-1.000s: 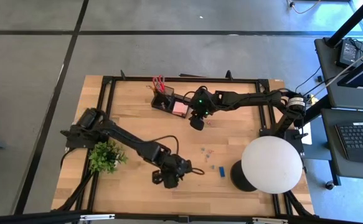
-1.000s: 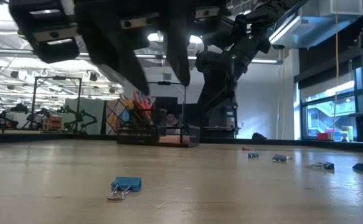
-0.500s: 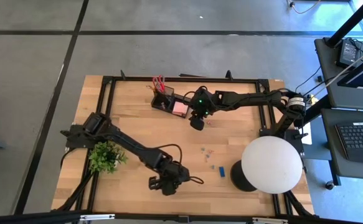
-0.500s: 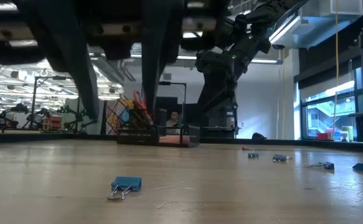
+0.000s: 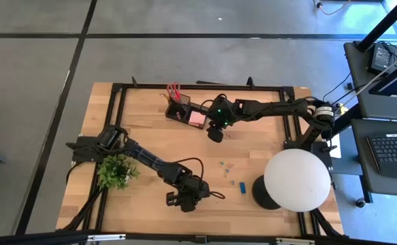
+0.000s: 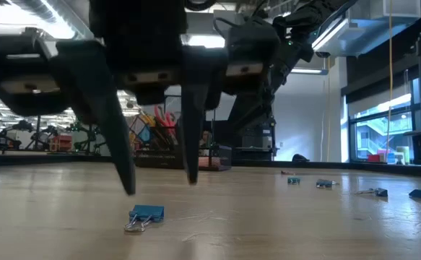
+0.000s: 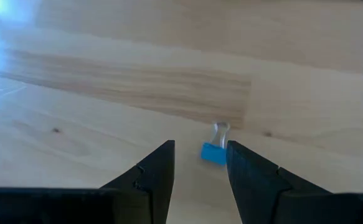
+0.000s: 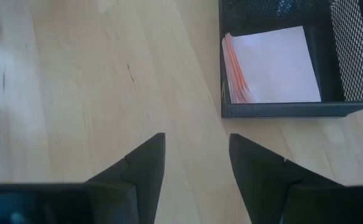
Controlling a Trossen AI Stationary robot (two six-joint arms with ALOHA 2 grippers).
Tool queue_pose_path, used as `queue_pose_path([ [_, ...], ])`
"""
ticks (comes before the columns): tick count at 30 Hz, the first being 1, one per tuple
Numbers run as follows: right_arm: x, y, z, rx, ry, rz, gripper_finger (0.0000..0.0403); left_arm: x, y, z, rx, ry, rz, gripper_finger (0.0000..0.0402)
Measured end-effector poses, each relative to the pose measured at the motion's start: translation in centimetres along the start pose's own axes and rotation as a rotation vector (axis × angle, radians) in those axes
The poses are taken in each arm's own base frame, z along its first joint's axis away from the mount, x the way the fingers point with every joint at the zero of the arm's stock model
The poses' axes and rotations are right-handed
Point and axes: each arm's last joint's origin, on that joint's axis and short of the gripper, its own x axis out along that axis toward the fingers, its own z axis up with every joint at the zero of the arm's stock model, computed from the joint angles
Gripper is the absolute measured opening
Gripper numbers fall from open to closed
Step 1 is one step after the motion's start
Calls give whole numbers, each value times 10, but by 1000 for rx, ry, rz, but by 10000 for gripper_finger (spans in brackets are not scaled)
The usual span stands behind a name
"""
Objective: Pick and place office supplies into organizer
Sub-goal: Put the blue binder clip into the black desk organizer
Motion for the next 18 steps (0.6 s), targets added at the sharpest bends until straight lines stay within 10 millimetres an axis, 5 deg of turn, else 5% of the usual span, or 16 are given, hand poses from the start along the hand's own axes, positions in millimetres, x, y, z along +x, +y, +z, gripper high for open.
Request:
queue_pose_path([
  [18,0,0,1,-26,-6,1,181,15,-1,-13,-46,-22,-83,139],
])
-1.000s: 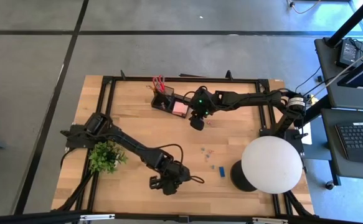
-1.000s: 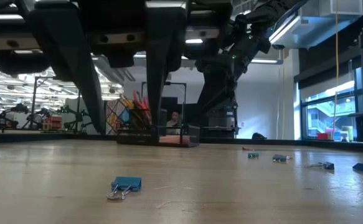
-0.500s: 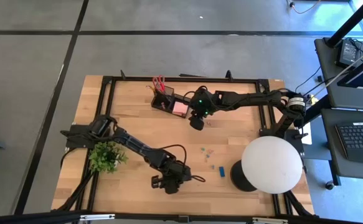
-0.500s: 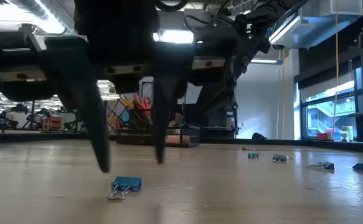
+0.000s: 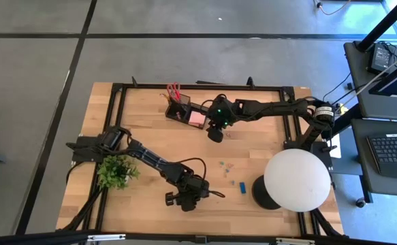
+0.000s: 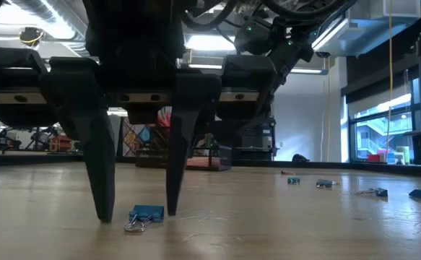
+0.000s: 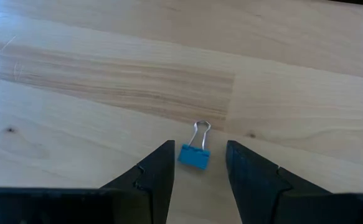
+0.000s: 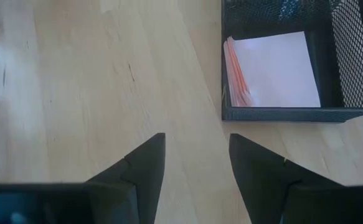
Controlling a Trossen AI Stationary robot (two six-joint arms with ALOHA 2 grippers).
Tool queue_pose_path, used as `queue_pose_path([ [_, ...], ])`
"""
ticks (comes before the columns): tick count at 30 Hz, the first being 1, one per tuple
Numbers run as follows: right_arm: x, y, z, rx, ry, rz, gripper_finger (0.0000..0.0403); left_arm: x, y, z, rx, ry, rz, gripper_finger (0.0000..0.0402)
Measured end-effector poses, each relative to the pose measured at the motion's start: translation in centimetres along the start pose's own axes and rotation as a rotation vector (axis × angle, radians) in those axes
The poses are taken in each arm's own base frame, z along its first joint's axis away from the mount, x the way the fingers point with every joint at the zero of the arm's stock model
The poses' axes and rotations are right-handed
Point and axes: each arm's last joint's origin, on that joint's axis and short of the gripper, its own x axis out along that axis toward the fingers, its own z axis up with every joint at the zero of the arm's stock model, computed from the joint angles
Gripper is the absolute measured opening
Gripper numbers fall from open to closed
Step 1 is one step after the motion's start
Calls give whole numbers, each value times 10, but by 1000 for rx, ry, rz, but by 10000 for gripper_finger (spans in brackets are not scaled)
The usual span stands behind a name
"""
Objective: Pick and place office supplies into organizer
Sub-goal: Put the blue binder clip into the black desk organizer
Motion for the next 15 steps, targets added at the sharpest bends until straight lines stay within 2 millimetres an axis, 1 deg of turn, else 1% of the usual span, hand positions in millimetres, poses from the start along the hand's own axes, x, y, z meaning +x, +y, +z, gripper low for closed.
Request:
queue_pose_path([
  [4,0,0,0,-1,3,-1,181,-1,2,-3,-11,-2,3,139],
  [15,0,0,-1,-1,8,-1,181,-2,5,-6,-149,-21,6,139],
])
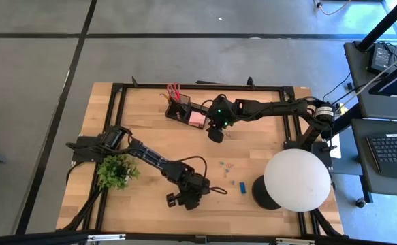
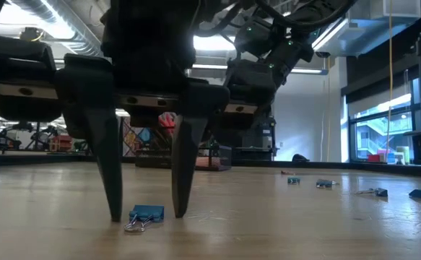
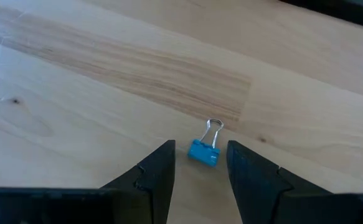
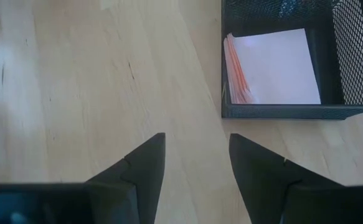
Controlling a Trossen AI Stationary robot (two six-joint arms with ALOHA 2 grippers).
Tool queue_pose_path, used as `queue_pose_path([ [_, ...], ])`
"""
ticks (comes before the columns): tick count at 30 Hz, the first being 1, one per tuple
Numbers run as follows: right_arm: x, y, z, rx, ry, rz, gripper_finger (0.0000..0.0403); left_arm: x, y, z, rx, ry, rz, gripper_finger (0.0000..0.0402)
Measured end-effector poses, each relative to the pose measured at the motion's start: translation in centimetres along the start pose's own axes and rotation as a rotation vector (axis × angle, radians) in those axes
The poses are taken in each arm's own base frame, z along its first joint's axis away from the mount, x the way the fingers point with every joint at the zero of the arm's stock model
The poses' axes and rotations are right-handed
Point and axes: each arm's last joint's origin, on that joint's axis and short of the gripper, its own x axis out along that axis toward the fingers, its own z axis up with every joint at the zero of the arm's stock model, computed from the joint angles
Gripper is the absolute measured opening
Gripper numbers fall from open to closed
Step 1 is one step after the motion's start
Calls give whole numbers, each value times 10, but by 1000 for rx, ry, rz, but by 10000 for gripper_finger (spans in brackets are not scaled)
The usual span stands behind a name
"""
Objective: Pick and place office supplies into organizer
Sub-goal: Put the blue binder clip into the black desk organizer
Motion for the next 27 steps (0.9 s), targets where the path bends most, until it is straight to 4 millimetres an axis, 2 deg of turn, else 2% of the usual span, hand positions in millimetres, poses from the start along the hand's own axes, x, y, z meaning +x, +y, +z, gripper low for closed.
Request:
queue_pose_path([
  [15,0,0,0,0,0,0,181,0,0,0,-19,-8,-9,139],
  [21,0,0,0,3,0,0,181,0,0,0,-78,-10,-10,139],
  [27,0,0,0,3,0,0,181,1,-2,1,73,14,8,139],
])
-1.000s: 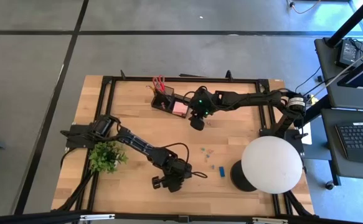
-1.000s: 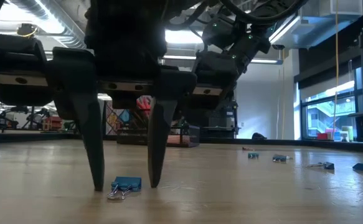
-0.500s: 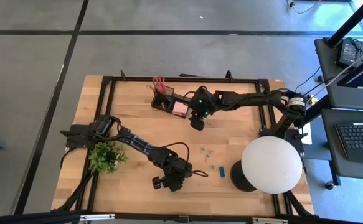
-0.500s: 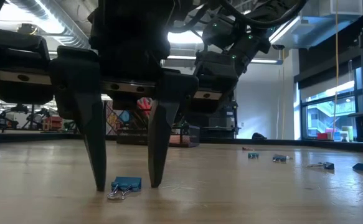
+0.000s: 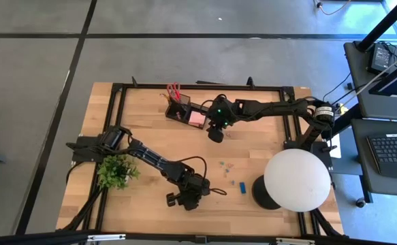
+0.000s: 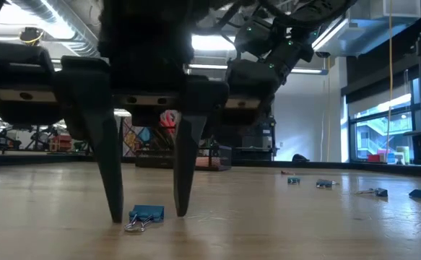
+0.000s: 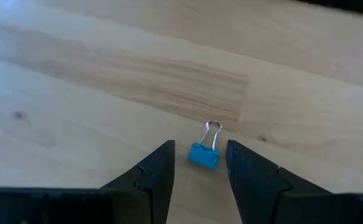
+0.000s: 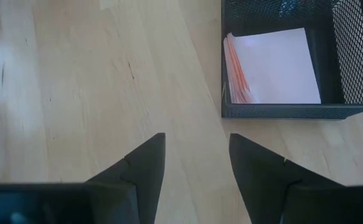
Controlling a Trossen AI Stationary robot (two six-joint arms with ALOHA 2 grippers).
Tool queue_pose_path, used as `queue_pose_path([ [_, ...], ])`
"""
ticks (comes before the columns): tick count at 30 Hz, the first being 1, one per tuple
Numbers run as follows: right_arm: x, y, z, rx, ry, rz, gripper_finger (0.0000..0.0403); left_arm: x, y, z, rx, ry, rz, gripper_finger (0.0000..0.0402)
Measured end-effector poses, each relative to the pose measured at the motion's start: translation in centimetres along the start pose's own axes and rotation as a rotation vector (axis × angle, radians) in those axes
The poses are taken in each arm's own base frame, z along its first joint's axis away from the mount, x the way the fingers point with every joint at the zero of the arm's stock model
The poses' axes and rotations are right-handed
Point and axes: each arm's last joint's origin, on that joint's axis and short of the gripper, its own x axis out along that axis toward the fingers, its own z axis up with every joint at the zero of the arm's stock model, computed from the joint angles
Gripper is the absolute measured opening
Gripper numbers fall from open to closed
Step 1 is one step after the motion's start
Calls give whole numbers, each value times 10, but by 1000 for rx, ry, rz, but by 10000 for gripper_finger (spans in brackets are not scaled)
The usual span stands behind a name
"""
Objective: Pick and place office supplies into organizer
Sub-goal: Put the blue binder clip into the black desk organizer
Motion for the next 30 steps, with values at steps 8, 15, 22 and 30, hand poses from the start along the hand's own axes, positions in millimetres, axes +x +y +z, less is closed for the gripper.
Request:
queue_pose_path([
  [8,0,0,0,0,0,0,181,1,-2,3,100,22,16,139],
  [15,0,0,0,0,0,0,181,1,-3,2,31,31,1,138],
  [22,0,0,0,0,0,0,181,1,-4,1,11,28,-13,110],
  [30,0,0,0,0,0,0,181,1,-5,1,27,25,-19,70],
])
